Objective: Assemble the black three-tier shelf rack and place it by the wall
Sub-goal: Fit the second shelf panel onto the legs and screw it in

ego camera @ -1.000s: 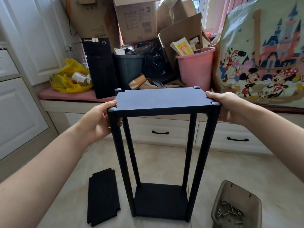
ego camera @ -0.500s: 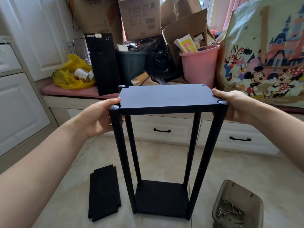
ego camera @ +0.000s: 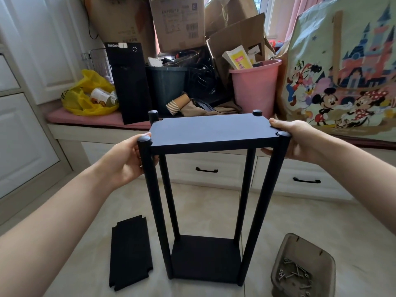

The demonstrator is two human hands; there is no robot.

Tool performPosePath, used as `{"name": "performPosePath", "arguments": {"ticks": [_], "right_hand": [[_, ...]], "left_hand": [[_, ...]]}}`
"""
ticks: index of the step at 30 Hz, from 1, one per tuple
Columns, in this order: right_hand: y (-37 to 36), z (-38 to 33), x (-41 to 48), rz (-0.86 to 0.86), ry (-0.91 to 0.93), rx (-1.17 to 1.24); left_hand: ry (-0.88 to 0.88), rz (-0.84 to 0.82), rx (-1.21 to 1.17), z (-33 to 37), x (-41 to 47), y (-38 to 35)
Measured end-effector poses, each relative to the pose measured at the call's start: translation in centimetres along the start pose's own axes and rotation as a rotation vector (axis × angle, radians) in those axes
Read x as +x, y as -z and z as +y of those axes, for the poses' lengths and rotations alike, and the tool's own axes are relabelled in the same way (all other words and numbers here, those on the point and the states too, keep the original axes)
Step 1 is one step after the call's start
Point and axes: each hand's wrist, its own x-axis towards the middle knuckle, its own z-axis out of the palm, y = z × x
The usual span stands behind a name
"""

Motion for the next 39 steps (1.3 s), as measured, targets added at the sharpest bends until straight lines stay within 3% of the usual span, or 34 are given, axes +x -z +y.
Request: {"name": "performPosePath", "arguments": {"ticks": [15, 23, 39], "right_hand": [[0.1, 1.7, -0.1, -0.050, -0.011, 0.074], [0.0, 3.9, 0.2, 0.044, -0.057, 0.082], [0.5, 5.2, 0.4, -0.027, -0.103, 0.103]], "left_hand": [[-0.018, -0.070, -0.060, -0.9, 0.6, 0.7], [0.002, -0.010, 0.042, -2.6, 0.8, 1.4], [0.016, -0.100, 0.037, -4.9, 1.3, 3.0]]}}
